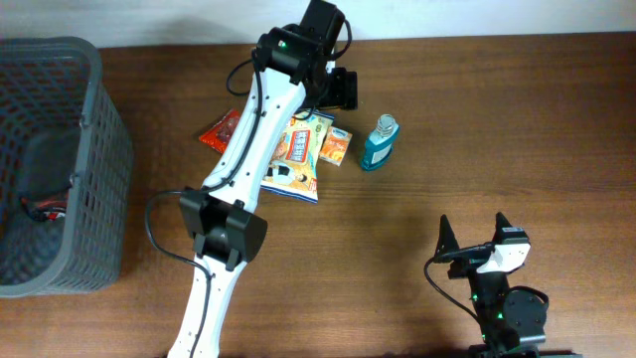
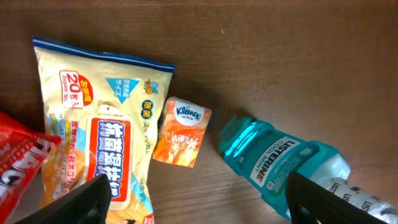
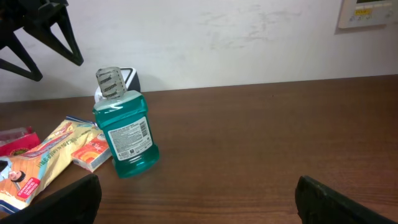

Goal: Scan the item barcode
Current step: 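Carry the tissue pack to the table beside the mouthwash and release, then reach the left gripper into the basket and grasp the small orange-tagged packet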

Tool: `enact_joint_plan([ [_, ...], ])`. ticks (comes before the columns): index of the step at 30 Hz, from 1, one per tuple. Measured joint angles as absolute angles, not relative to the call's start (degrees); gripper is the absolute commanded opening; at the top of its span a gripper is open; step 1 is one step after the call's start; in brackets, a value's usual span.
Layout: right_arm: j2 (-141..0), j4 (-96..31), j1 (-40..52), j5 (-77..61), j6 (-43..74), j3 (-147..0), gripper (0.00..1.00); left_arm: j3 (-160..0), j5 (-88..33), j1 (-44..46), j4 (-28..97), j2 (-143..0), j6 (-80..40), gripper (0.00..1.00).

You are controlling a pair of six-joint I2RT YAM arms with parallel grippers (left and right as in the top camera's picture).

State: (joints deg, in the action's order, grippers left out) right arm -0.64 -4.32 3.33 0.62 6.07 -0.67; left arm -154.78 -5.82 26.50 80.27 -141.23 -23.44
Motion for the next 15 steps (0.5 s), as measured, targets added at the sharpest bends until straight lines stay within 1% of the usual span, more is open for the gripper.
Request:
enact_joint_plan([
  [3,-0.6,-4.3,3.3,0.6,6.1,-0.7,0.99,-155.5,-5.8,26.3,80.3,-141.2,-20.1,0.85],
  [8,-0.6,-4.3,3.3,0.6,6.0,-0.7,0.99,-158.5,-1.6,24.9,81.4,-139.5,-17.0,0.95],
  [12,-0.6,-4.3,3.3,0.6,6.1,-0.7,0.99,-159.3,3.0,21.1,82.5,-133.3,-16.1,0.99],
  [15,-0.6,-4.3,3.3,0.6,6.1,-0.7,0.99,-160.2,4.6,16.4,84.0,-127.9,-16.1,1.00],
])
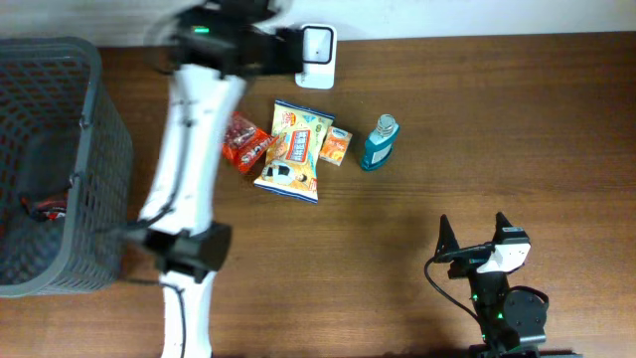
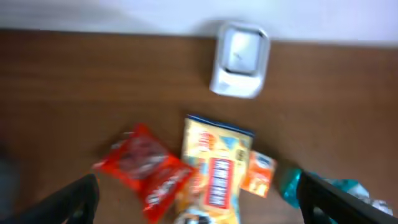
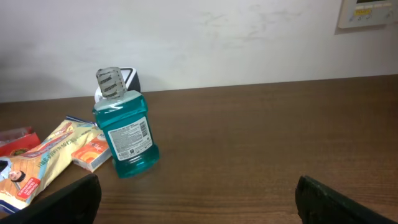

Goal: Scan the item barcode
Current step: 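Reach the left gripper into the basket and grasp the small orange-tagged packet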

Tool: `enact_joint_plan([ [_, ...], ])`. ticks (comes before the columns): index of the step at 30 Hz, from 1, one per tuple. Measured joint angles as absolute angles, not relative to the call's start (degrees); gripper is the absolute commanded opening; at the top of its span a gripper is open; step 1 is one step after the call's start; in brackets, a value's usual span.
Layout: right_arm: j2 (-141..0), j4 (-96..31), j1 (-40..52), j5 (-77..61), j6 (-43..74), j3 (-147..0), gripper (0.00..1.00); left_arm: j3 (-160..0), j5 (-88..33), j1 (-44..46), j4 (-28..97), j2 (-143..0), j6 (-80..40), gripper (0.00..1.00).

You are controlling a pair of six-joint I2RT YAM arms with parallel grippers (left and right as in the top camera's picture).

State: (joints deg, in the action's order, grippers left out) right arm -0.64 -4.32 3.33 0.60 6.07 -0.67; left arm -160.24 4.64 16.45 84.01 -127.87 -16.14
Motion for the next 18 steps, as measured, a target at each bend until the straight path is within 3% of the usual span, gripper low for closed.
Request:
enact_joint_plan([
  [11,-0.6,-4.3,3.3,0.6,6.1,-0.7,0.99,-161.1,6.1,-6.1,96.3,-121.8,-21.8,0.94],
  [18,-0.6,-4.3,3.3,0.6,6.1,-0.7,0.98,-161.1,3.4,-18.2,96.6,-121.8,-22.3,0.94],
])
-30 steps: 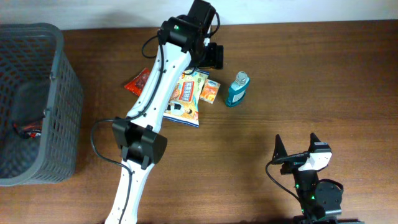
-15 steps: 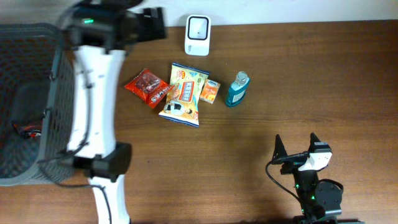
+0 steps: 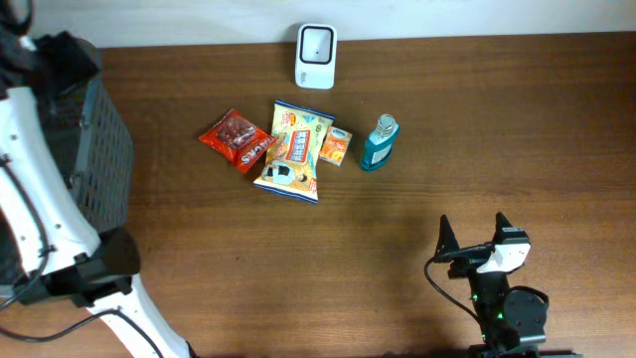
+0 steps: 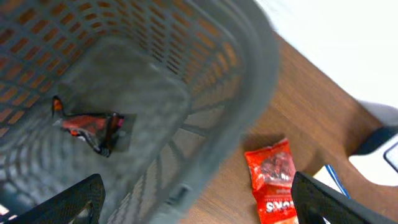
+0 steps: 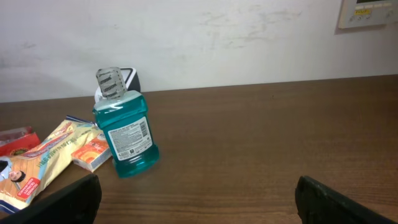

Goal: Scan the item barcode
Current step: 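Reach the left gripper into the basket and grasp the small orange-tagged packet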

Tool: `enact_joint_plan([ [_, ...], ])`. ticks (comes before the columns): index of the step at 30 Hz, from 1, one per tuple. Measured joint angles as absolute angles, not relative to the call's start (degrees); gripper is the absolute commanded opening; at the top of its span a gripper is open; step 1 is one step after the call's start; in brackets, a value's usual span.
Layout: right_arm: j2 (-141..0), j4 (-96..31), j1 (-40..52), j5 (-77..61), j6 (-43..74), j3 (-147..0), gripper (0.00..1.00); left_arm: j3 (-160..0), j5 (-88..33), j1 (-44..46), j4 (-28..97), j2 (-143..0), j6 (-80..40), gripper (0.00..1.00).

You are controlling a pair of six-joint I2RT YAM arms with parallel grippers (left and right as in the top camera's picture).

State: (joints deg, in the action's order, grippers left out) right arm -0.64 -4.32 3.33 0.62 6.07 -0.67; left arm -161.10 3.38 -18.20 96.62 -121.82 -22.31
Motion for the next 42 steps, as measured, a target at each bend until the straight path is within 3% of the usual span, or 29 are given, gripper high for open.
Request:
enact_joint_plan([
  [27,-0.6,-4.3,3.3,0.6,6.1,-0.7,0.99,-147.8,3.7,-31.4,95.8,-121.8,-24.3,1.00],
  [36,-0.6,-4.3,3.3,0.6,6.1,-0.7,0.99,-133.6,3.9,-32.4,86.5,-121.8,-26.2,0.70],
  [42,-0.6,-4.3,3.3,0.6,6.1,-0.7,0.99,-122.8,3.9,-32.8,78.8,-121.8,-27.7,0.66],
])
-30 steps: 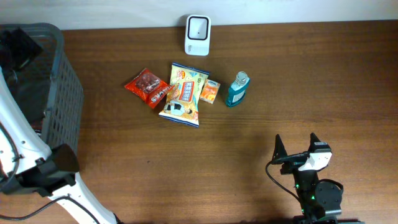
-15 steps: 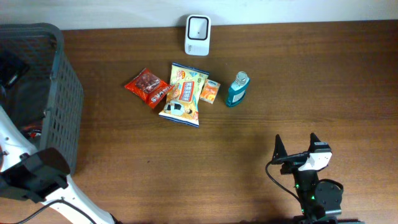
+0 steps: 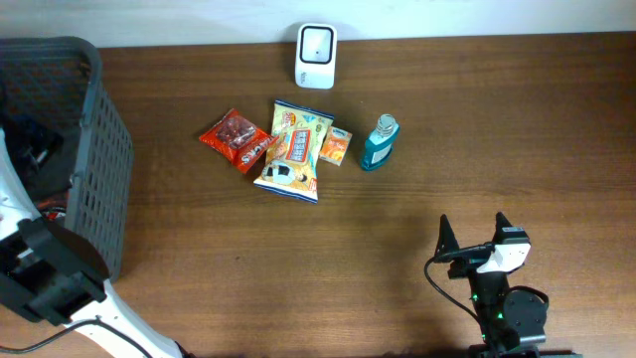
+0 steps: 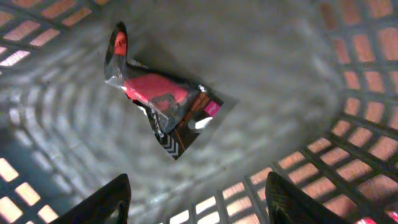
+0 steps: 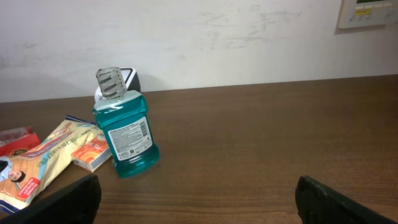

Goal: Scan the item barcode
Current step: 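Reach the left gripper into the basket and grasp the small orange-tagged packet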

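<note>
My left gripper (image 4: 198, 204) hangs open inside the grey mesh basket (image 3: 99, 149), a little above a red and black packet in clear wrap (image 4: 163, 99) lying on the basket floor. From overhead the left gripper (image 3: 36, 141) shows as a dark shape within the basket. The white barcode scanner (image 3: 316, 43) stands at the table's far edge. My right gripper (image 5: 198, 200) rests open and empty near the front right, seen overhead as the right gripper (image 3: 475, 245).
On the table lie a red snack packet (image 3: 237, 139), a yellow wipes bag (image 3: 294, 151), a small orange tissue pack (image 3: 336, 147) and an upright teal mouthwash bottle (image 5: 123, 132). The basket's mesh walls (image 4: 348, 155) close round the left gripper.
My left gripper was over the basket's rim with the packet far below; now it is down inside the basket, close above the packet. The right arm has not moved.
My left gripper was open low over the wipes bag, tissue pack and mouthwash bottle. Then it was higher, facing the scanner and those items. Then it stood over the basket's edge, and now it is inside the basket above the wrapped packet.
</note>
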Tool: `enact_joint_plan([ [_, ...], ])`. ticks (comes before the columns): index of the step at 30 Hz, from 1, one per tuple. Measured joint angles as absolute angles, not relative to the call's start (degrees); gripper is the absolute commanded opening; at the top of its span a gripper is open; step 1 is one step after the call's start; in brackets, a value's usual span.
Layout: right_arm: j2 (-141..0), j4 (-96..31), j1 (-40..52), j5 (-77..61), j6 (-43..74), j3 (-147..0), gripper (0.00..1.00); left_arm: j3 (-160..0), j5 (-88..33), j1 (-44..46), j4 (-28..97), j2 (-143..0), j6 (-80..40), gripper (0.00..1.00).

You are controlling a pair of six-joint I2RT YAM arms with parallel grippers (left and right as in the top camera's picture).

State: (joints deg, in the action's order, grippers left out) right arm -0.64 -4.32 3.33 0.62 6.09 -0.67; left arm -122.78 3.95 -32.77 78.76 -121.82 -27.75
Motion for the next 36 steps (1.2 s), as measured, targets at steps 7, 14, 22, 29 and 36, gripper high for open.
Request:
enact_joint_plan([
  [7,-0.6,-4.3,3.3,0.6,6.1,-0.7,0.99,-117.9,5.4,-33.8,73.6,-121.8,-33.2,0.64],
  [14,-0.6,-4.3,3.3,0.6,6.1,-0.7,0.99,-111.2,7.6,-34.2,66.2,-121.8,-35.9,0.64],
  [22,-0.6,-4.3,3.3,0.6,6.1,-0.7,0.99,-104.2,9.5,-34.9,61.3,-121.8,-38.4,0.67],
  [29,-0.6,-4.3,3.3,0.6,6.1,-0.7,0.99,-100.6,9.8,-36.8,59.2,-121.8,-39.4,0.67],
  [36,-0.6,-4.3,3.3,0.6,6.1,-0.7,0.99,-95.8,9.9,-36.8,51.8,-121.8,-39.9,0.57],
])
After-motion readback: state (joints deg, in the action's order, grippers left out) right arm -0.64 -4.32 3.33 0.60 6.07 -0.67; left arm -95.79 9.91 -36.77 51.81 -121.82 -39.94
